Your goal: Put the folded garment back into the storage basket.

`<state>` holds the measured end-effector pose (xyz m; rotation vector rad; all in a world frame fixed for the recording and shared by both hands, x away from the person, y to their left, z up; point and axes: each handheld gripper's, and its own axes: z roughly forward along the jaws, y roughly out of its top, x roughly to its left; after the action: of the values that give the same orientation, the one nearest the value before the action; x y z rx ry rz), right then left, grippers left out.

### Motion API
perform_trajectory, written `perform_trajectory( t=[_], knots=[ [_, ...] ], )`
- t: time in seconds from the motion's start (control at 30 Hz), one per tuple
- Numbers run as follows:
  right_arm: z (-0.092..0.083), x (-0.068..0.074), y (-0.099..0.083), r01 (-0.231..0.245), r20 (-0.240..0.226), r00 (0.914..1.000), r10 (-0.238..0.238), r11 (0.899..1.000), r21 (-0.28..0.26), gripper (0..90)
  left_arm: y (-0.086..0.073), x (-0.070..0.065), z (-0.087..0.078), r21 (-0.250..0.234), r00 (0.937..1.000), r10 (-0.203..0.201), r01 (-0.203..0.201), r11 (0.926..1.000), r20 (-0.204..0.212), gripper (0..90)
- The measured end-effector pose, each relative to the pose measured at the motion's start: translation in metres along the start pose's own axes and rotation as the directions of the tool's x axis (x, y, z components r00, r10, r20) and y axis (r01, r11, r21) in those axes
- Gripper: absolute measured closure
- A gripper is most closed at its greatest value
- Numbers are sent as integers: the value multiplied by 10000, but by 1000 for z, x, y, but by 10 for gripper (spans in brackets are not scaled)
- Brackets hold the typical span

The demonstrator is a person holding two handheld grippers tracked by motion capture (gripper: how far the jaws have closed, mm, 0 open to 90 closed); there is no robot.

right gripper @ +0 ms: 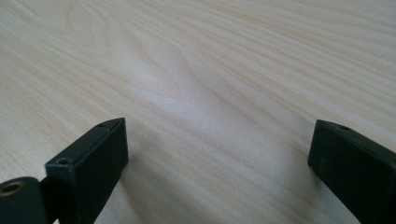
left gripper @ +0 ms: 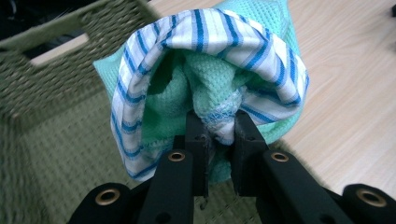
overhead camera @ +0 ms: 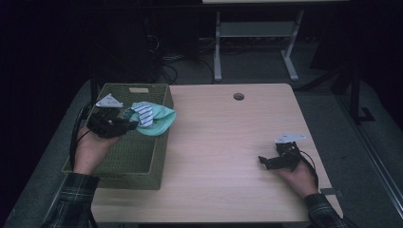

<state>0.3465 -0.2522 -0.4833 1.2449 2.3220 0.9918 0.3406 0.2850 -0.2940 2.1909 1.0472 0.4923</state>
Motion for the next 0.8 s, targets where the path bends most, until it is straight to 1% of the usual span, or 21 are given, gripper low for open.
perform_trajectory(
  t=[0.2, 0.47, 0.5, 0.57, 0.67, 0.8],
  knots=[
    [0, 0, 0, -46, 5, 10000, 46, 10000, 7, 39, -16, 11, 4, 188, 9990, -338, 343, 9992, -306, 789],
    [0, 0, 0, -37, 9, 10000, 37, 10000, 7, 38, -34, 26, 13, 455, 9949, -604, 642, 9969, -805, 789],
    [0, 0, 0, -47, 9, 10000, 47, 10000, 12, 38, -36, 28, 14, 552, 9944, -613, 662, 9963, -857, 789],
    [0, 0, 0, -45, 9, 10000, 45, 10000, 12, 38, -40, 31, 18, 590, 9931, -646, 706, 9958, -984, 789],
    [0, 0, 0, -42, 9, 10000, 42, 10000, 9, 38, -46, 35, 26, 791, 9919, -647, 735, 9941, -1091, 789],
    [0, 0, 0, -52, 8, 10000, 52, 10000, 15, 38, -55, 41, 35, 1060, 9900, -868, 987, 9895, -1114, 788]
  ],
)
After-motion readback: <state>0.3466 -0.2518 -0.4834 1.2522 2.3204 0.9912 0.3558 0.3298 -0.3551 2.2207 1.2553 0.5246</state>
